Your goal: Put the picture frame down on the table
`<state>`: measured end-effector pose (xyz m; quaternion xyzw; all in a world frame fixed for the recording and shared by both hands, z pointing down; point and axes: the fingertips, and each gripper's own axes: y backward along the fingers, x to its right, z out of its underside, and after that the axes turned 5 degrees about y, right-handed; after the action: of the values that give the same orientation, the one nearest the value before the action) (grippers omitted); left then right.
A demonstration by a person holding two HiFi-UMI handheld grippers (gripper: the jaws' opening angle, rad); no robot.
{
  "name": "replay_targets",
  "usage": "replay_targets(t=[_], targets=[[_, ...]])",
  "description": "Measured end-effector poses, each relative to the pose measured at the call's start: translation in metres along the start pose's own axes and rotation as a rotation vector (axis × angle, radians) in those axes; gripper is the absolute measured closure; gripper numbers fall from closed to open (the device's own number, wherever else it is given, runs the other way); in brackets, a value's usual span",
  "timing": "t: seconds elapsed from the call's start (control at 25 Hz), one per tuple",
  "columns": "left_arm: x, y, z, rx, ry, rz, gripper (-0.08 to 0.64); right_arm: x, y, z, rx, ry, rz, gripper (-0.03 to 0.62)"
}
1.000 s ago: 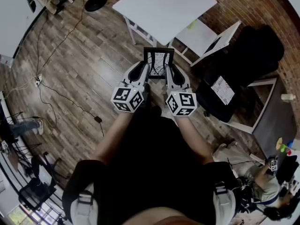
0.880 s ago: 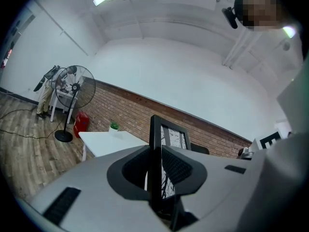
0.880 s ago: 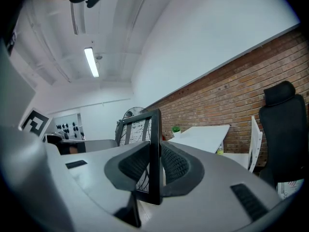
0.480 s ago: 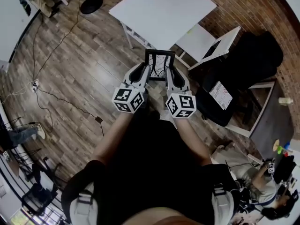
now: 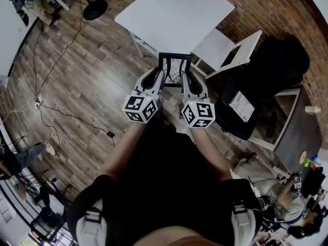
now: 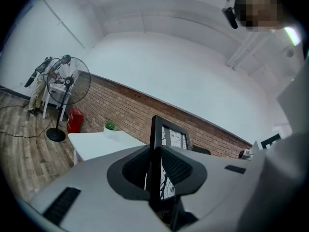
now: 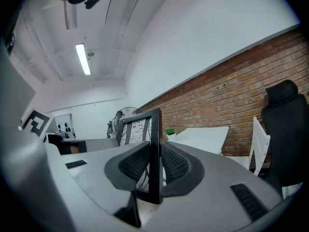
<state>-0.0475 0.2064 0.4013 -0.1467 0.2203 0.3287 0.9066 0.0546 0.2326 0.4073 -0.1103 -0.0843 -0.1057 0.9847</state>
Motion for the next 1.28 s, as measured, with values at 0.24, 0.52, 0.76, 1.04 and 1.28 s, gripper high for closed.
replay_targets(t=[0.24, 0.52, 0.76, 1.04, 1.28], targets=[[-0.015, -0.022, -0.012, -0.010, -0.008, 0.020, 0.482, 0.005, -0.026, -0.006, 0.010, -0.010, 0.020, 0.526], [-0.033, -0.042, -0.029, -0.013, -0.031, 0.049, 0.482, 0.005, -0.054, -0.013, 0.018, -0.014, 0.051, 0.526], [-0.052, -0.054, -0.041, -0.019, -0.038, 0.077, 0.482, 0.001, -0.078, -0.014, 0.027, -0.016, 0.075, 0.526], [-0.071, -0.067, -0.049, -0.023, -0.034, 0.094, 0.482, -0.002, -0.101, -0.016, 0.032, -0.011, 0.090, 0.526], [-0.077, -0.081, -0.055, -0.038, -0.038, 0.120, 0.482, 0.003, -0.112, -0.019, 0.035, -0.013, 0.116, 0.526]])
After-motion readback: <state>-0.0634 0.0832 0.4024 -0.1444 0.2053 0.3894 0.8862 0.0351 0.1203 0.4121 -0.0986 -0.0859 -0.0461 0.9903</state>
